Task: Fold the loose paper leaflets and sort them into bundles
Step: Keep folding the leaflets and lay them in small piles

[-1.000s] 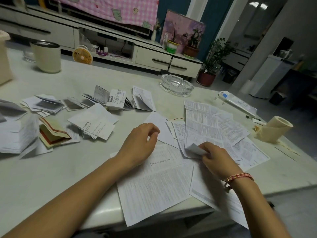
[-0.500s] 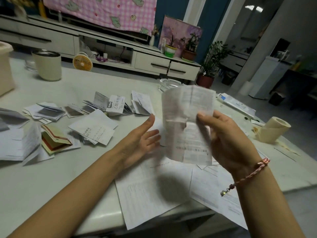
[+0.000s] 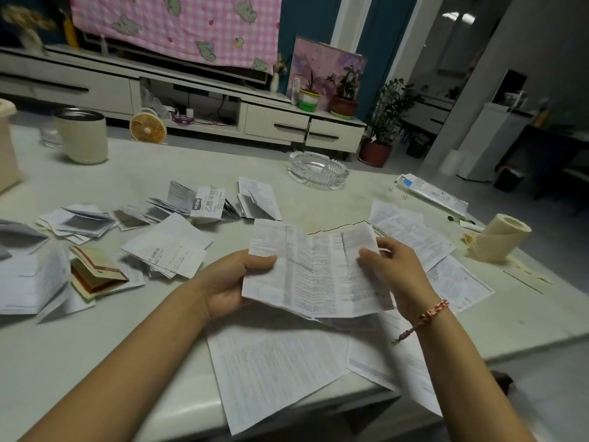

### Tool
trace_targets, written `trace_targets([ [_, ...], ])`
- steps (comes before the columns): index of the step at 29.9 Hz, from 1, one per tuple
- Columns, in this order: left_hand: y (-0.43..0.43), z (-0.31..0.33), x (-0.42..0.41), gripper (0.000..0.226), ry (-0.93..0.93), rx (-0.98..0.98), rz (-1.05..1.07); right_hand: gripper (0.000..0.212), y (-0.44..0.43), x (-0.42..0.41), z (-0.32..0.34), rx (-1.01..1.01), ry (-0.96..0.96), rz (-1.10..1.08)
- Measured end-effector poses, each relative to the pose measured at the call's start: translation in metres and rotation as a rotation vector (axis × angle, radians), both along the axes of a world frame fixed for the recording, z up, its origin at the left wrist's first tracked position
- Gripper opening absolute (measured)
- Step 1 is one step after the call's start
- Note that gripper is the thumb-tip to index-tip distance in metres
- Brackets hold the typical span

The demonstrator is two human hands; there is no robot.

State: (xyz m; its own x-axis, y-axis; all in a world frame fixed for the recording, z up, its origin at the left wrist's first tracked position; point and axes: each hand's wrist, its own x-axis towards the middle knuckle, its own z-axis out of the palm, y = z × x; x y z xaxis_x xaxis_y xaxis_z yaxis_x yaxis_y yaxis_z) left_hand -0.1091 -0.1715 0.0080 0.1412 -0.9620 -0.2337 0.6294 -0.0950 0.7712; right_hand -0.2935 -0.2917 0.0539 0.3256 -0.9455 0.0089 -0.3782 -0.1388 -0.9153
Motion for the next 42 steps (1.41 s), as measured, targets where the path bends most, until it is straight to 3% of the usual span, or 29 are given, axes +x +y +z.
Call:
trace_targets([
  [3,-0.001,-0.005,0.002,0.030,-0.180,0.071,0.018,0.030,-0.009,-0.007,-0.003,-0.254,0.207,-0.076],
  [6,0.000,0.000,0.004,0.028,-0.299,0.059,0.007,0.033,-0.011,-0.014,0.002,-0.280,0.139,-0.068],
  [12,0.010,0.011,0.009,0.021,-0.223,-0.022,-0.068,0.032,0.005,-0.005,0.016,-0.340,0.007,0.208],
  [16,0.015,0.010,0.015,0.056,-0.129,-0.084,-0.229,0.034,0.020,0.005,0.029,-0.454,0.176,0.431],
  [19,0.015,0.009,0.019,0.061,-0.094,-0.106,-0.246,0.019,0.026,0.005,0.036,-0.271,0.228,0.520],
  [24,0.014,0.010,0.027,0.066,0.175,-0.187,-0.246,0.011,0.022,0.005,0.022,0.062,-0.101,0.275],
  [27,0.011,0.009,0.017,0.069,0.115,-0.142,-0.190,0.015,0.019,0.009,0.011,0.091,-0.101,0.163],
  [31,0.005,0.008,0.001,0.031,-0.198,-0.015,0.007,0.017,0.021,0.010,0.004,0.156,-0.138,0.180],
  [37,0.004,0.009,0.005,0.019,-0.234,0.039,0.069,0.030,0.020,0.005,0.004,0.397,-0.257,0.411],
  [42,0.001,0.008,0.005,0.023,-0.221,0.042,0.110,0.026,0.019,0.009,0.000,0.290,-0.244,0.340],
])
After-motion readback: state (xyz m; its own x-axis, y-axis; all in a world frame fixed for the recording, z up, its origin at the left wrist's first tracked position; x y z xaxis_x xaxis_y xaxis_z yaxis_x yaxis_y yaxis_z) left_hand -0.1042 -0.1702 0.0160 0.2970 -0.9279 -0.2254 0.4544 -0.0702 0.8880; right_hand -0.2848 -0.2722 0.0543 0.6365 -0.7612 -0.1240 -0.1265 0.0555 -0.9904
